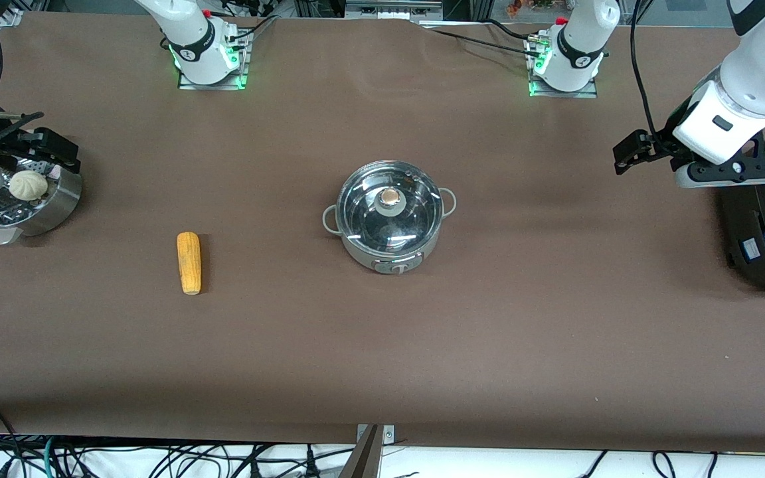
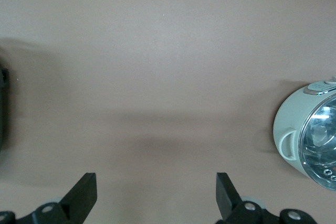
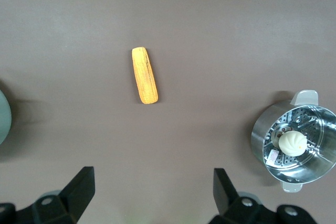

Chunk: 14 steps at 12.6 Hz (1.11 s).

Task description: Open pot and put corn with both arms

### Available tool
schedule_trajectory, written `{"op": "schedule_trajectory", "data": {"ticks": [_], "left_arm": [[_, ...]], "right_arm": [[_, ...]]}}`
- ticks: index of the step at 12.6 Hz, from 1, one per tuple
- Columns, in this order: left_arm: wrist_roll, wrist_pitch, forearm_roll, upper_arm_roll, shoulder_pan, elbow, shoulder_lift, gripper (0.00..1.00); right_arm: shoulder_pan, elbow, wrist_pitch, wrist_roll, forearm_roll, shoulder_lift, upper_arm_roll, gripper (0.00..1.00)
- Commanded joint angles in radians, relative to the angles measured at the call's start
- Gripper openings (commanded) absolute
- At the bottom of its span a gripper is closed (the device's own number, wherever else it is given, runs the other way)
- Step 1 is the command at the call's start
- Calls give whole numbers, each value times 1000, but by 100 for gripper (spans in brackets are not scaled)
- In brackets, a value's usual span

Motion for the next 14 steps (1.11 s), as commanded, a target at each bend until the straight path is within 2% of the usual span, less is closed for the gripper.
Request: {"op": "schedule_trajectory", "data": {"ticks": [1,14], "left_arm": [[21,-12,22,-14,20,8,-6,100],[15,-12,23,-13,20,10,2,100]], "right_arm": [[-5,25,-19,3,-4,9,3,100],[-9,25,-17,3,-4,9,1,100]]}}
